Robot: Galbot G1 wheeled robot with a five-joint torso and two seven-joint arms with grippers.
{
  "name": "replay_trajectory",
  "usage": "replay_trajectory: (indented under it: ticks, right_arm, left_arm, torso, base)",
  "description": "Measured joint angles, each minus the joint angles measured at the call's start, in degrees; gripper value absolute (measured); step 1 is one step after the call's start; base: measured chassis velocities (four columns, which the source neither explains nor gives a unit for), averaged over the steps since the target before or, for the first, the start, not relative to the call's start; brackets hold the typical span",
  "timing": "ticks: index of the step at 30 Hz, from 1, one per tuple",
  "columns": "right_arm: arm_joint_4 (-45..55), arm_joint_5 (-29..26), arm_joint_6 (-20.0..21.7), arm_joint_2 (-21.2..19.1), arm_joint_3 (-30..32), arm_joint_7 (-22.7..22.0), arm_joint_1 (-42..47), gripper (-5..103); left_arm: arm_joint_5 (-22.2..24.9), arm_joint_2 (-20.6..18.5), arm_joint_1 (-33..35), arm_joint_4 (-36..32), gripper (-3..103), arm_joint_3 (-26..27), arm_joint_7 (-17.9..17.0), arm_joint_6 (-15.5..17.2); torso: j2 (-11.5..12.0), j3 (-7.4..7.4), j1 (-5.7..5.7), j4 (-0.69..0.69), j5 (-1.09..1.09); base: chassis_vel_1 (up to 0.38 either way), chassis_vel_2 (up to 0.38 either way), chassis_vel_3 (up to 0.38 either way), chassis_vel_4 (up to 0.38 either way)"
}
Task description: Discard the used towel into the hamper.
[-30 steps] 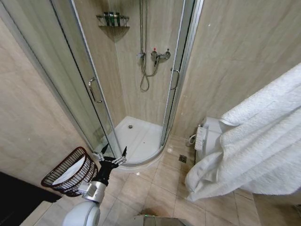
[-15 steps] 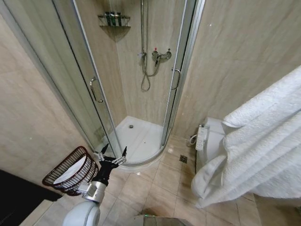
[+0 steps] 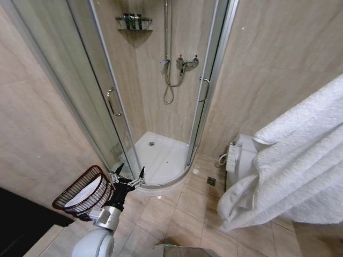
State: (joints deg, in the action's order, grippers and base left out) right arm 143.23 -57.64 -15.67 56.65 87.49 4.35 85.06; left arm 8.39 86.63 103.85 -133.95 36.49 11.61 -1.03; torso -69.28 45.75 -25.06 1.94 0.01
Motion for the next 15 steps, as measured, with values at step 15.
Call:
replay_trajectory:
  ticks: [15]
  right_arm:
    - [0.0,-1.0,-0.2,-0.1,-0.4,-0.4,-0.1,10]
  left_arm:
    - [0.0,0.0,0.0,0.0,100,0.0,0.0,0.0]
  torso:
    - [0.1,-0.01,0.01,0.01,0.03]
  base:
    - [0.046,0.044,-0.056,-0.043]
